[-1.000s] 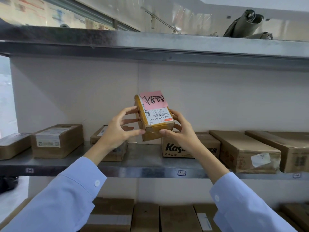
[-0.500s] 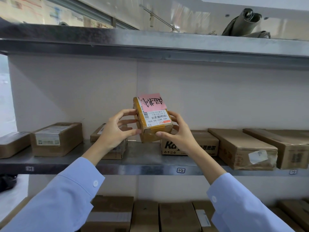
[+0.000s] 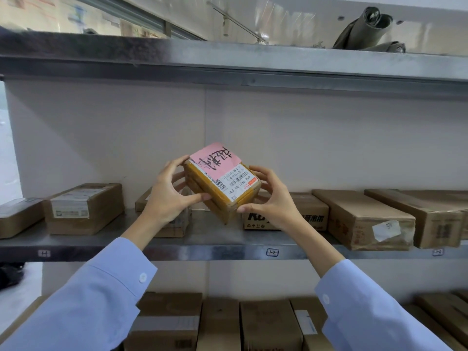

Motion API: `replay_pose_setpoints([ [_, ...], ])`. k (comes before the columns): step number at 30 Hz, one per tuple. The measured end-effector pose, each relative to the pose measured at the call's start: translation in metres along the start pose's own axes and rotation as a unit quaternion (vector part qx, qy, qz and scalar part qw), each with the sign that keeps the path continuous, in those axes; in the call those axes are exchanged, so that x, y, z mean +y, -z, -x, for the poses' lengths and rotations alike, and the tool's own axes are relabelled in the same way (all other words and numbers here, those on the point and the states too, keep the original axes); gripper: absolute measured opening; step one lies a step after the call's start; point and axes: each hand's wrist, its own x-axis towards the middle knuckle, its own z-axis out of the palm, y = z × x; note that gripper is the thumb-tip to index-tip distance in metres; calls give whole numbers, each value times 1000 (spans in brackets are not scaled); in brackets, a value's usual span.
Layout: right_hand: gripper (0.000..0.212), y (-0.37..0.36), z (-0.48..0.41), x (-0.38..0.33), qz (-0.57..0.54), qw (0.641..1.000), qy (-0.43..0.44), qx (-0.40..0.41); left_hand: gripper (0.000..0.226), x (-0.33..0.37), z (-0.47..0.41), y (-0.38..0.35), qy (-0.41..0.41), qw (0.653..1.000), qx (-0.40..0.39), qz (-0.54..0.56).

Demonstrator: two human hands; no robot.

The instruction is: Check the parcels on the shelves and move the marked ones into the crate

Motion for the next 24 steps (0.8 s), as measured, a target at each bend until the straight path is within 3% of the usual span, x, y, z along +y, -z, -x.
replay_pose_setpoints([
  [5, 72, 0, 0, -3, 53, 994, 13, 93, 76, -1, 2, 0, -16, 997, 75, -22],
  [10, 63, -1, -2, -4, 43, 997, 15, 65, 71, -5, 6, -1, -9, 995, 100, -13],
  [18, 91, 0, -1, 0, 46, 999, 0, -19, 67, -2, 10, 1, 2, 996, 59, 62],
  [21, 108, -3, 0, -2, 54, 998, -4, -12, 68, -2, 11, 1, 0, 998, 30, 61],
  [24, 104, -4, -2, -2, 32, 999, -6, 11, 81, -2, 13, 2, -10, 998, -11, 58],
])
